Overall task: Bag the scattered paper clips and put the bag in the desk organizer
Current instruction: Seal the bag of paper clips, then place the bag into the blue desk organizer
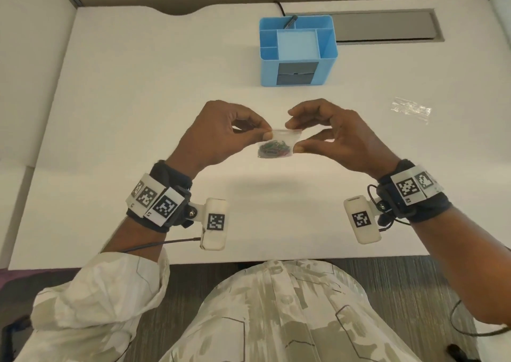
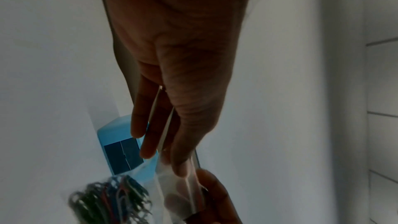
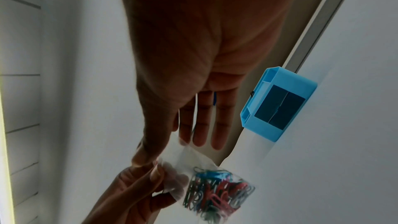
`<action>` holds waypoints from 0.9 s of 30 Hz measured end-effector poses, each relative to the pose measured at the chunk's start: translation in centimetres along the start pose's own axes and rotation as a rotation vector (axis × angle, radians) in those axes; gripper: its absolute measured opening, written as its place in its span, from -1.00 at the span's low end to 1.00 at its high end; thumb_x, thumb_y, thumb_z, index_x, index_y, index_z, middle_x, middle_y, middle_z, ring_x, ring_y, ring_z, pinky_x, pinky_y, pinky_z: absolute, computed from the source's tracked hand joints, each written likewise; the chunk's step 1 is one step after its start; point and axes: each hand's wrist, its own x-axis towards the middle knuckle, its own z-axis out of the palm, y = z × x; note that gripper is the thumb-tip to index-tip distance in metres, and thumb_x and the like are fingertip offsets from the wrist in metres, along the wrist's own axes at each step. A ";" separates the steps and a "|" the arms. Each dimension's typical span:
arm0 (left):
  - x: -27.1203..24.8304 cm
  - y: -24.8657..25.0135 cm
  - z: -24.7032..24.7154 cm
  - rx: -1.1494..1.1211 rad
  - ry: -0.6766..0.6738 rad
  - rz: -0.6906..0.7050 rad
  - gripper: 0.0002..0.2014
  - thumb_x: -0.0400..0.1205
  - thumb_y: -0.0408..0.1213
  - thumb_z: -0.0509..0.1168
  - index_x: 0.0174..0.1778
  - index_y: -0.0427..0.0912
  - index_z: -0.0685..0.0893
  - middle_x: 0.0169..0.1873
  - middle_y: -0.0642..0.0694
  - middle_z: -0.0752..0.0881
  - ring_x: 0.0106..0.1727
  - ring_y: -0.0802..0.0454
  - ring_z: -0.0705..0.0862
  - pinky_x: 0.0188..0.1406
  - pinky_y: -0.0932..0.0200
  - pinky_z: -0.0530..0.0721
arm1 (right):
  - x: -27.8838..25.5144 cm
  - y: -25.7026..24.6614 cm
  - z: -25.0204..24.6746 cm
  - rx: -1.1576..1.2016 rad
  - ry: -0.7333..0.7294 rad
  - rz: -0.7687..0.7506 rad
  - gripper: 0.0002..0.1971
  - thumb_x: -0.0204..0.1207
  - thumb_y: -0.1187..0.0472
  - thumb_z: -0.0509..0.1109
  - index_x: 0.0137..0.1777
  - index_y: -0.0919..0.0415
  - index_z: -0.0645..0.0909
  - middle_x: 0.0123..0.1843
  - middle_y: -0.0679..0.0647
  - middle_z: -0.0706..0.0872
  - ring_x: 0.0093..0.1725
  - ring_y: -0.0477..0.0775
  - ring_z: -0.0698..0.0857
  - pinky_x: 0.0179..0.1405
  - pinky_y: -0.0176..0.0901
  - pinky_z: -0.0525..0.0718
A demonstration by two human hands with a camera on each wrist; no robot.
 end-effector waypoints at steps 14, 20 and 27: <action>15.2 1.2 1.1 0.134 -0.011 0.065 -0.83 0.63 -0.16 0.58 0.11 -0.05 0.92 -0.03 0.00 0.92 -0.10 0.34 0.80 0.11 0.31 0.74 | 10.2 5.3 -7.3 -0.384 0.239 0.008 -0.85 0.60 0.14 0.50 0.11 0.09 0.82 0.03 -0.05 0.85 0.02 -0.04 0.77 0.02 -0.08 0.78; 24.2 1.8 -0.6 0.155 0.198 0.242 -0.87 0.67 -0.27 0.53 0.10 -0.18 0.90 0.00 -0.09 0.85 0.03 0.07 0.82 0.19 0.10 0.83 | 18.1 7.5 -11.3 -0.412 0.479 -0.157 -0.88 0.62 0.29 0.41 0.05 0.23 0.77 0.02 0.07 0.81 0.00 0.01 0.77 -0.01 -0.08 0.77; 27.4 -4.3 1.6 0.285 0.023 0.168 -0.73 0.69 -0.28 0.51 0.31 -0.07 0.86 0.03 -0.07 0.88 0.06 -0.02 0.80 0.19 -0.01 0.77 | 19.9 14.6 -9.9 -0.513 0.326 -0.119 -0.86 0.59 0.30 0.48 0.10 0.19 0.80 0.02 0.08 0.82 -0.01 0.08 0.79 -0.01 0.06 0.80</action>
